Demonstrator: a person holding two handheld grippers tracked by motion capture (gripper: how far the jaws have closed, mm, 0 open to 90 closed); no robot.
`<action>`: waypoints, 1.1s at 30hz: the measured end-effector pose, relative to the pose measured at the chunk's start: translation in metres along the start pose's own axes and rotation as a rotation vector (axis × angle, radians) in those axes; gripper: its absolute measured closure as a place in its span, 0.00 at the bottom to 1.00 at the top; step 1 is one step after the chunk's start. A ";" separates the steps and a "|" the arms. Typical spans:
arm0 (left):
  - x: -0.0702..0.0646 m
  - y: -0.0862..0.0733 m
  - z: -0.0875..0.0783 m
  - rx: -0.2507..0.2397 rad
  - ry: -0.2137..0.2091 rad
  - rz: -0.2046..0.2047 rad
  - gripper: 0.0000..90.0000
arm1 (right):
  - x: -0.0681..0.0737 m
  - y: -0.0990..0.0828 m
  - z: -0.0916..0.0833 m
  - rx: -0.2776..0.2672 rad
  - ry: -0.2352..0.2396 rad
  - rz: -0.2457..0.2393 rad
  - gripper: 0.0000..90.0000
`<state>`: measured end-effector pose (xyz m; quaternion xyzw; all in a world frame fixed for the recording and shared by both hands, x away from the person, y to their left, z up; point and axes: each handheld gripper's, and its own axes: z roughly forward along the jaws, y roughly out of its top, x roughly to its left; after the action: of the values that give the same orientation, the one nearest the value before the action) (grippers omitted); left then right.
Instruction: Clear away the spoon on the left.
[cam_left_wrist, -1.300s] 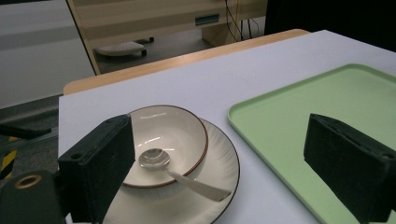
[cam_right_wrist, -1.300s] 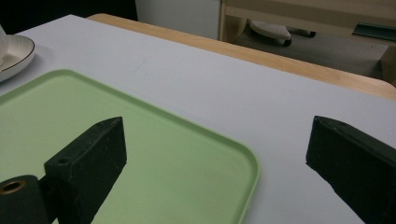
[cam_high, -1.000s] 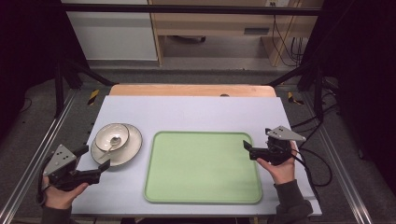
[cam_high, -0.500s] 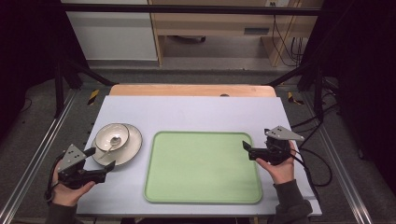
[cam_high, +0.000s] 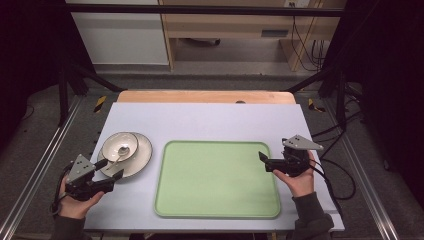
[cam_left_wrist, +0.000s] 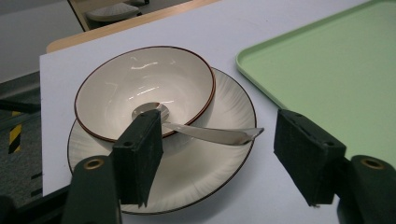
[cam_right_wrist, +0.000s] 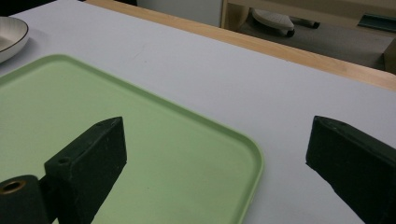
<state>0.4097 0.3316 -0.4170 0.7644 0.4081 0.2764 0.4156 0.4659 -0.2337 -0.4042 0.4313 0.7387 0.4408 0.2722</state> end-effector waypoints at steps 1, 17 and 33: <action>0.000 0.000 0.000 0.000 0.001 0.003 0.39 | 0.000 0.000 0.000 0.001 -0.001 -0.002 0.06; -0.001 0.000 -0.002 -0.005 0.035 0.023 0.66 | 0.001 0.000 0.001 0.006 0.000 -0.006 0.06; 0.000 0.001 -0.004 -0.015 0.061 0.014 0.84 | 0.001 0.000 0.001 0.007 0.003 -0.004 0.06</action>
<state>0.4069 0.3327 -0.4141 0.7552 0.4131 0.3058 0.4068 0.4663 -0.2327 -0.4048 0.4300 0.7415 0.4384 0.2703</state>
